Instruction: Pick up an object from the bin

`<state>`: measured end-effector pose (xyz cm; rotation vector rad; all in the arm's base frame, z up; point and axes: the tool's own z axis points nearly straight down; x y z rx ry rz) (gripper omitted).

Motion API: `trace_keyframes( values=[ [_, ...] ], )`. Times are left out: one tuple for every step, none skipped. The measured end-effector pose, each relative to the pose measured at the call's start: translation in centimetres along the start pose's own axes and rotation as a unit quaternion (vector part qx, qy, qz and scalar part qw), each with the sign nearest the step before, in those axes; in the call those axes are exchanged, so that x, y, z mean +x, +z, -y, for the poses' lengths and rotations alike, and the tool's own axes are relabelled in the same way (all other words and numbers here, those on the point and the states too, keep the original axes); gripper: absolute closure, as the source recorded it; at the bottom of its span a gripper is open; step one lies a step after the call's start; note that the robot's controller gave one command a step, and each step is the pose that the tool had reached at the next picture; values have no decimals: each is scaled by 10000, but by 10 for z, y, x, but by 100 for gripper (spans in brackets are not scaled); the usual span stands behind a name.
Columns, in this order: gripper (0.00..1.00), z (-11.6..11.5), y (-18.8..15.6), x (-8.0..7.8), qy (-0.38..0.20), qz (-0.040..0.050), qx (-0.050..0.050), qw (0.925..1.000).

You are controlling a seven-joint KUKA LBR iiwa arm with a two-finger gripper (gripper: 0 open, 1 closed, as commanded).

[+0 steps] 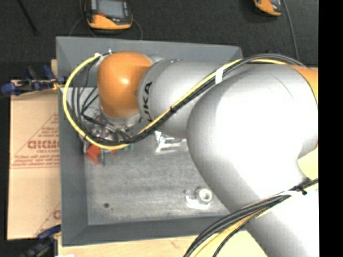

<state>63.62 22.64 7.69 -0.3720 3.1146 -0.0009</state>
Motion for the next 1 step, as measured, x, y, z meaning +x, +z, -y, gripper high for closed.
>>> trace_keyframes(
  values=[
    [100, 32, -3, -10, -1703, 83, -19, 9853]
  ],
)
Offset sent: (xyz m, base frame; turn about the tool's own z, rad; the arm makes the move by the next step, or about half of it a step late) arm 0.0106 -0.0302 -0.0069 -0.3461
